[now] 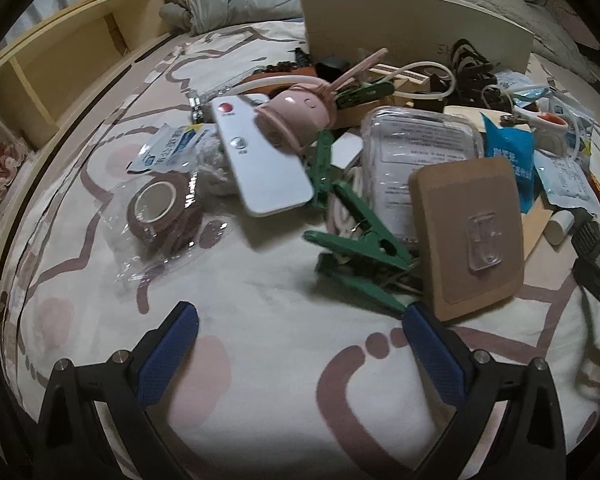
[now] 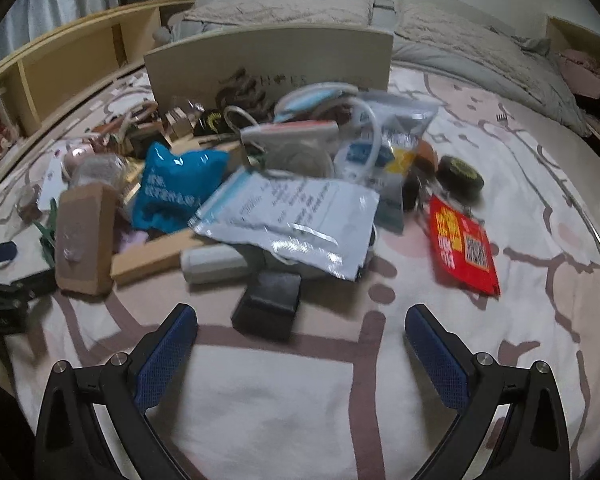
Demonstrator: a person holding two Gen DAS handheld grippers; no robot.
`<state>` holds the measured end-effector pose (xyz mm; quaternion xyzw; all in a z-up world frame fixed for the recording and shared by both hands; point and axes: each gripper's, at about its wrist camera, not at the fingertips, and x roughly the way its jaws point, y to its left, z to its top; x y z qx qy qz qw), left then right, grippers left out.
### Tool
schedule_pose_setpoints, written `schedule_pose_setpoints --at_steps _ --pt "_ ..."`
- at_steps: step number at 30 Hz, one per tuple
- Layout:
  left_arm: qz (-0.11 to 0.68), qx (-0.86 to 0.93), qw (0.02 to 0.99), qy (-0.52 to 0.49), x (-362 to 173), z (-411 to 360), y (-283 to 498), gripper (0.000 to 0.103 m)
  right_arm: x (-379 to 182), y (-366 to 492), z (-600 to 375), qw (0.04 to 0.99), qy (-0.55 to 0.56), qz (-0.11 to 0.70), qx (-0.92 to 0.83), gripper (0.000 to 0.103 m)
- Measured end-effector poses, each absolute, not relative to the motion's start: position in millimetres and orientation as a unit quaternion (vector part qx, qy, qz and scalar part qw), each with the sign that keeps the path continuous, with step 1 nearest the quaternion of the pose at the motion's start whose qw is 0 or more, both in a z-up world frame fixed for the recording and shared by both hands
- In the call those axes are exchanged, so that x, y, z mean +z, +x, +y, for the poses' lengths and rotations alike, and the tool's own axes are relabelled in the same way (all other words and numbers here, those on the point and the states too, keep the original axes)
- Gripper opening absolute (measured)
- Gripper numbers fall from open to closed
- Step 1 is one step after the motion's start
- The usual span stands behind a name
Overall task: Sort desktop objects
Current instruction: 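Move both tools back down toward the remaining cluttered pile, then grasp the small black block with the right tool while the left tool approaches the green clothespin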
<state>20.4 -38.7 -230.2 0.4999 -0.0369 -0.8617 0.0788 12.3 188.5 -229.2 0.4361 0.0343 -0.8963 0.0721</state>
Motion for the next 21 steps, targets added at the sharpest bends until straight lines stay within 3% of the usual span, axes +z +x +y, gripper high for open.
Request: schedule_pose_setpoints --at_steps 7,15,21 --pt "-0.032 -0.859 0.117 0.498 -227.2 -56.1 22.8 0.103 -237.4 14.1 188.1 0.064 0.441 0.034 -0.894 0.103" --pt "0.032 -0.865 0.077 0.495 -220.5 -60.0 22.9 0.103 -241.6 14.4 186.2 0.05 0.44 0.035 -0.896 0.103" --pt "0.0 -0.864 0.078 0.497 -230.5 -44.1 10.9 0.103 -243.3 15.2 184.4 0.043 0.437 0.035 -0.898 0.103"
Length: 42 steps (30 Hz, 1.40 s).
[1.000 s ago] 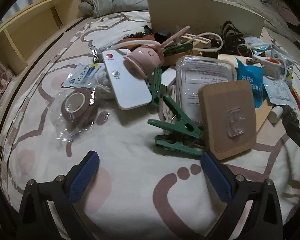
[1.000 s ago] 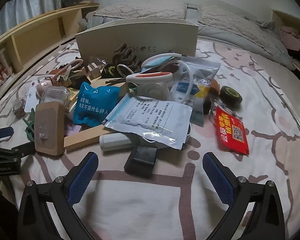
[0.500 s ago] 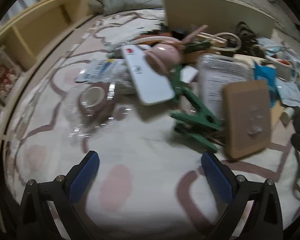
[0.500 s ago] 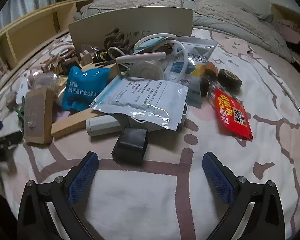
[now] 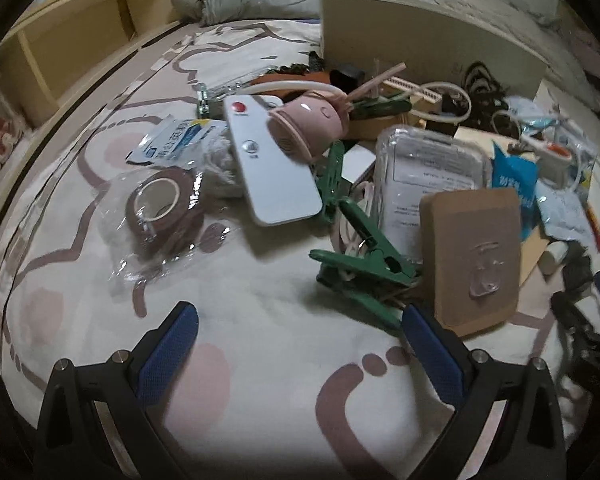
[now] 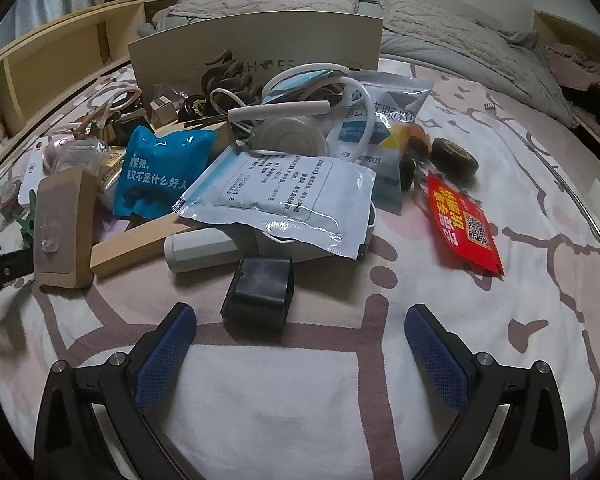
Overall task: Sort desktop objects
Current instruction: 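Grasp the small black block with the right tool while the left tool approaches the green clothespin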
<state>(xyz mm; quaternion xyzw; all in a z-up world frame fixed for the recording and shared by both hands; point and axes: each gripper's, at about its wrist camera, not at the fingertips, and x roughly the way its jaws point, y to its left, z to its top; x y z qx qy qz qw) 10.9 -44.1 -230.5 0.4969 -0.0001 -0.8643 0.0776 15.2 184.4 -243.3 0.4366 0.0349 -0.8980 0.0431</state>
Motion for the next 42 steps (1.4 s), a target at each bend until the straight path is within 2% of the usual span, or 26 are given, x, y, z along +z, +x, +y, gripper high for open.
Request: schedule_pose_setpoints --at_steps 6,17,22,27,28,30,37,41,42 --pt "-0.035 -0.862 0.099 0.495 -231.6 -40.5 15.9 0.103 -244.6 14.6 185.2 0.049 0.439 0.031 -0.897 0.103" --pt "-0.051 -0.85 0.161 0.499 -224.7 -71.4 27.6 0.103 -244.9 10.8 186.3 0.052 0.45 0.016 -0.891 0.103" --pt "-0.035 -0.842 0.194 0.502 -223.0 -89.6 31.6 0.103 -243.7 10.8 189.3 0.062 0.451 0.012 -0.89 0.103" --pt "-0.031 -0.84 0.198 0.504 -222.5 -90.5 32.1 0.103 -236.8 12.6 200.1 0.077 0.444 -0.026 -0.892 0.102" --pt "-0.031 -0.84 0.197 0.504 -222.6 -89.9 31.1 0.103 -235.7 13.4 201.5 0.078 0.442 -0.032 -0.893 0.1" --pt "-0.017 -0.842 0.179 0.509 -221.6 -90.0 29.8 0.103 -232.5 14.2 203.0 0.073 0.436 -0.038 -0.896 0.085" --pt "0.023 -0.856 0.101 0.506 -209.4 -79.6 32.4 0.103 -225.7 13.2 196.8 0.095 0.433 -0.042 -0.895 0.061" --pt "0.031 -0.857 0.086 0.508 -209.5 -73.5 29.2 0.103 -224.7 12.0 188.5 0.115 0.435 -0.034 -0.892 0.049" --pt "0.024 -0.855 0.09 0.51 -211.5 -71.8 27.8 0.103 -224.4 11.4 188.7 0.118 0.435 -0.034 -0.892 0.043"
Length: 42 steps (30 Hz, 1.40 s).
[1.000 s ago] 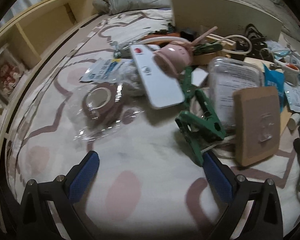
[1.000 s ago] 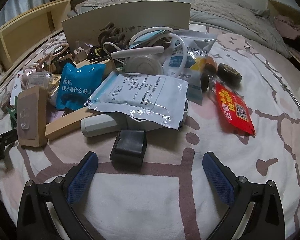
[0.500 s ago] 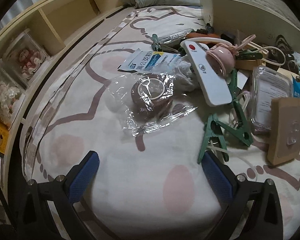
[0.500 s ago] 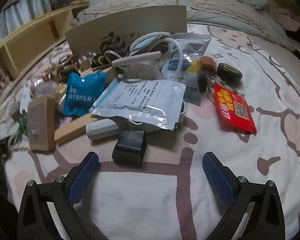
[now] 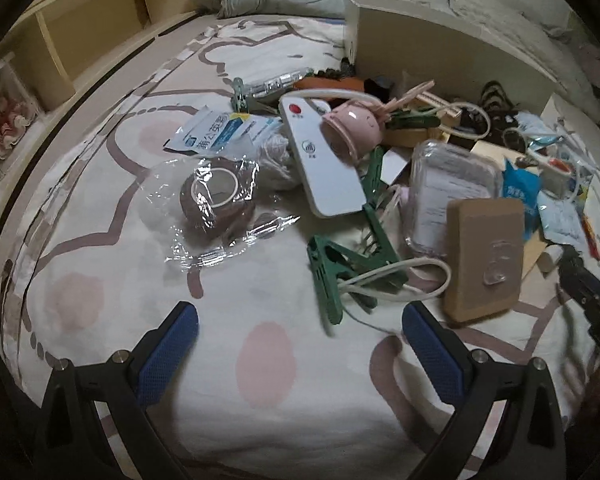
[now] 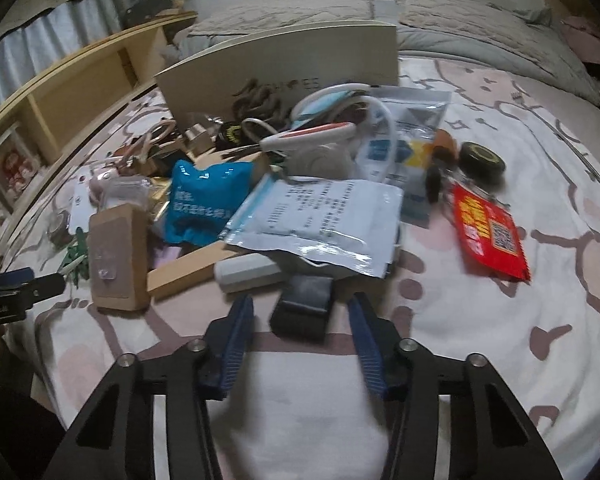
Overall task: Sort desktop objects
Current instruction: 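Grasp the small black block with the right tool while the left tool approaches the green clothespin, then close the left tool on the green clothespin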
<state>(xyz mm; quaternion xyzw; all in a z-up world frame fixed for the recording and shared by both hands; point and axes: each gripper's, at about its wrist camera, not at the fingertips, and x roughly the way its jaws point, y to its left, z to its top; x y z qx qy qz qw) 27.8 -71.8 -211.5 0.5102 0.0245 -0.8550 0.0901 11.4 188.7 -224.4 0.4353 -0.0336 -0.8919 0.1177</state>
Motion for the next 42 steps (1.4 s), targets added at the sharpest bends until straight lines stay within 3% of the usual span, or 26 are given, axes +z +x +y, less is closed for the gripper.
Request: schedule_pose_setpoints --at_steps 3,14,17,21,27,42 --pt "-0.007 -0.842 0.124 0.524 -220.4 -71.1 24.8 0.103 -223.7 10.5 188.2 0.116 0.436 -0.033 -0.892 0.033" --pt "-0.023 -0.829 0.222 0.513 -215.9 -101.5 25.9 0.103 -224.0 12.0 190.5 0.127 0.439 -0.054 -0.888 0.032" --pt "-0.04 -0.823 0.208 0.527 -214.9 -96.7 24.2 0.103 -224.6 12.3 190.9 0.127 0.439 -0.059 -0.888 0.032" --pt "-0.001 -0.817 0.116 0.564 -212.1 -90.0 23.5 0.103 -225.1 12.0 190.8 0.125 0.441 -0.061 -0.887 0.032" --pt "0.061 -0.846 0.042 0.528 -190.4 -81.6 28.7 0.103 -225.2 9.5 191.4 0.122 0.449 -0.071 -0.883 0.032" --pt "0.024 -0.832 0.153 0.533 -208.9 -101.1 14.3 0.096 -227.1 7.2 189.4 0.124 0.453 -0.072 -0.88 0.032"
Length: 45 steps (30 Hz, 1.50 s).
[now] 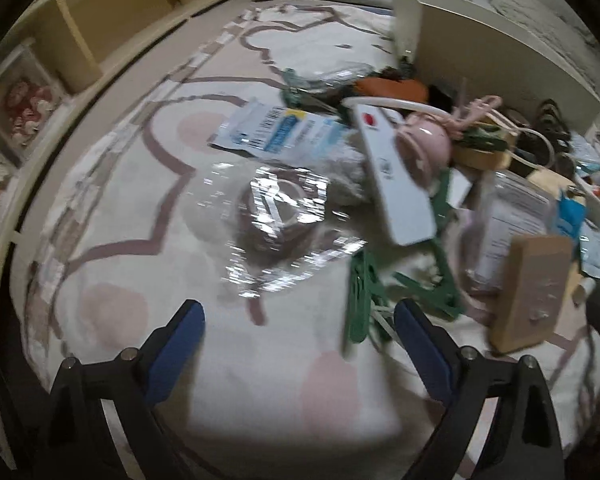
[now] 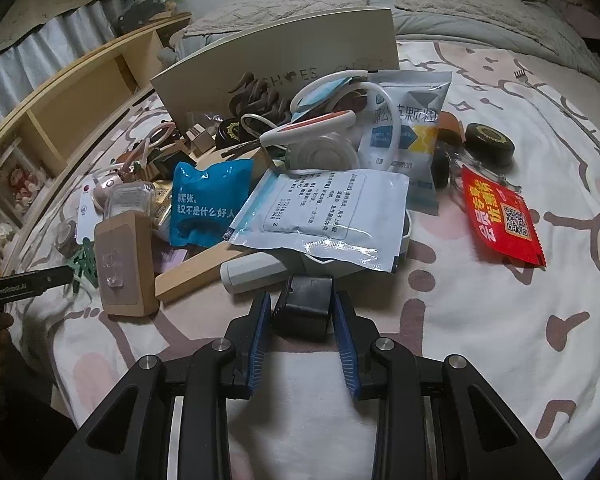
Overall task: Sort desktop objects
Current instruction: 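Close the left tool on the green clothespin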
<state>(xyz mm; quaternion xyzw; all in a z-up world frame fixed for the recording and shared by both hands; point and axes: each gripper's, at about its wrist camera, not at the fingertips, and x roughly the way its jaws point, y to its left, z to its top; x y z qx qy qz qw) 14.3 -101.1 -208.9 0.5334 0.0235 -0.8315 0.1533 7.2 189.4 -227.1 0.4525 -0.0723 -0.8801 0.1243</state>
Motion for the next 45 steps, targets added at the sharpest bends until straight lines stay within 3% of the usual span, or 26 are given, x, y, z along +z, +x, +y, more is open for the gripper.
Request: schedule_pose_setpoints --at_steps 7,19,27,31,45 --pt "-0.033 -0.83 0.21 0.516 -202.3 -114.5 18.2 0.096 -227.0 7.4 189.2 0.124 0.454 -0.071 -0.88 0.032" --pt "0.031 -0.865 0.154 0.477 -178.5 -113.0 15.7 0.095 -226.5 9.1 188.6 0.126 0.456 -0.063 -0.879 0.032" --pt "0.024 -0.845 0.105 0.523 -201.2 -92.1 7.5 0.068 -226.1 9.3 187.7 0.126 0.458 -0.06 -0.878 0.032" --pt "0.035 -0.832 0.09 0.546 -211.0 -92.3 7.6 0.047 -226.3 9.5 187.5 0.126 0.458 -0.061 -0.878 0.032" --pt "0.014 -0.832 0.063 0.551 -215.2 -79.0 7.8 0.038 -226.6 9.2 187.2 0.126 0.459 -0.063 -0.877 0.032"
